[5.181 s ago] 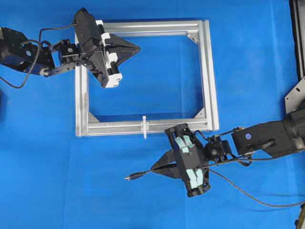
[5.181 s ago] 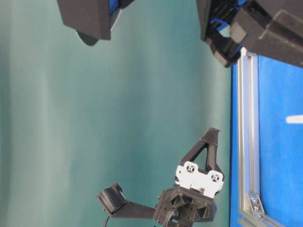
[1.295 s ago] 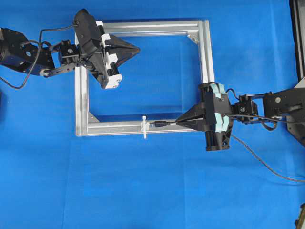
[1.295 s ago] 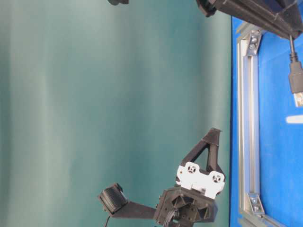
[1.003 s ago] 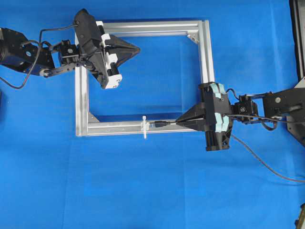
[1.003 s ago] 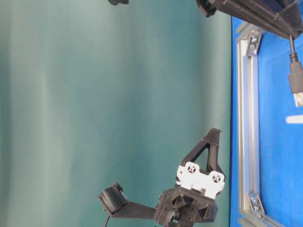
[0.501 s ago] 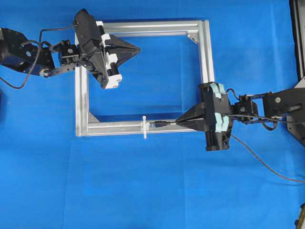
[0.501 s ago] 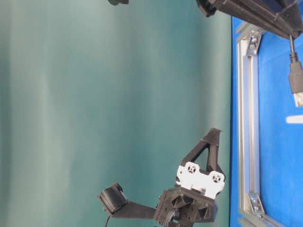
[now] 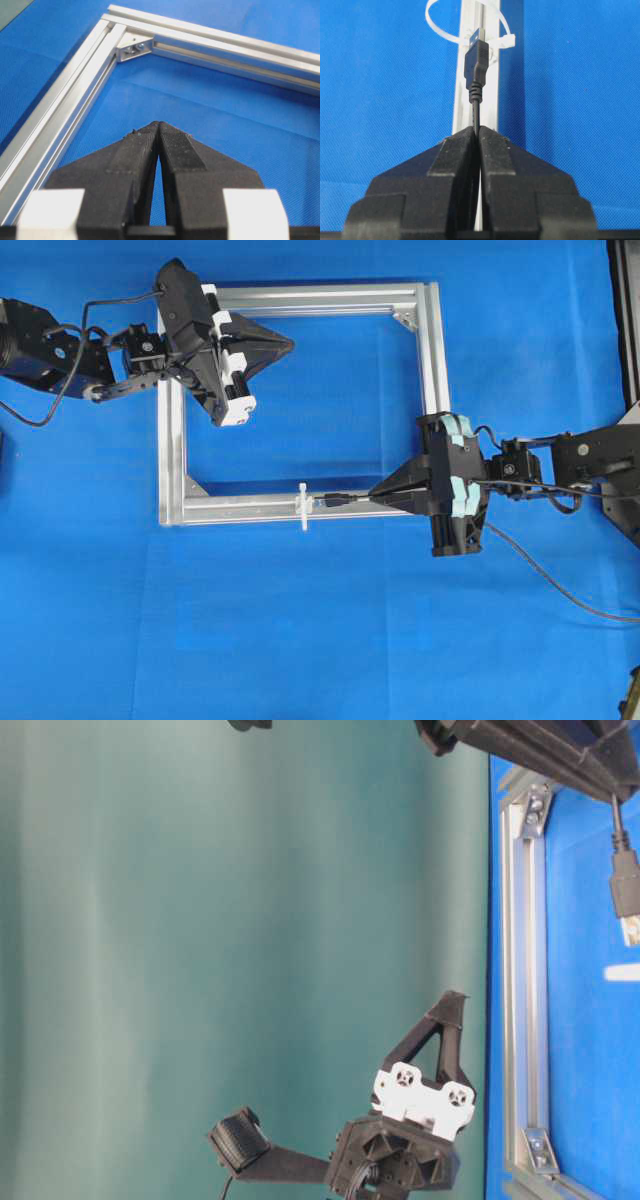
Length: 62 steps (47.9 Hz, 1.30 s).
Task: Insert the wire through the string loop located in the center.
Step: 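Push the USB plug through the white zip-tie loop with the right gripper, then move the left gripper right toward the plug emerging from the loop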
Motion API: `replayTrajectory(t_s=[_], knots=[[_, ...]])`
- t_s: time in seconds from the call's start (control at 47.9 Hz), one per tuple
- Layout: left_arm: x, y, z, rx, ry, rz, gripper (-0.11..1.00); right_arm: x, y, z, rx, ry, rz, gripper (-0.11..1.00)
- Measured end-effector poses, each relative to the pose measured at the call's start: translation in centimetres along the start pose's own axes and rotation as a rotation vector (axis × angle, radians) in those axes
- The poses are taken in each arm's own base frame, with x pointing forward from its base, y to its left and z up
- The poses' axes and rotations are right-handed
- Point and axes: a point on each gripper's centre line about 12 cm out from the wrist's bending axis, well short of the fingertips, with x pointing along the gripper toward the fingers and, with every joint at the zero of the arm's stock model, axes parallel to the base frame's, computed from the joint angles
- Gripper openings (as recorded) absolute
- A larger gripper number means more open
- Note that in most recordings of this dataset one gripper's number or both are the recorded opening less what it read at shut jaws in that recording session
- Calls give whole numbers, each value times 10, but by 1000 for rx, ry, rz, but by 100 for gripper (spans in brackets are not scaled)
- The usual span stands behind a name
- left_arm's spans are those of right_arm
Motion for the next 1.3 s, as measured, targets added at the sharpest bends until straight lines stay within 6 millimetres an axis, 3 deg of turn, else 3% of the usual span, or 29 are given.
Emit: replayTrajectory(t_s=[0.272,0.794,1.295], knots=[[0,1,0,0,1,2,0,15,0,2,0,12,-3,-3],[0,-3,-1,6,2,-9,0,61,5,24,-2,-18,1,-3],[-1,-10,-2,14,12,-28,0,65,5,26,-3,-23,2,-3]])
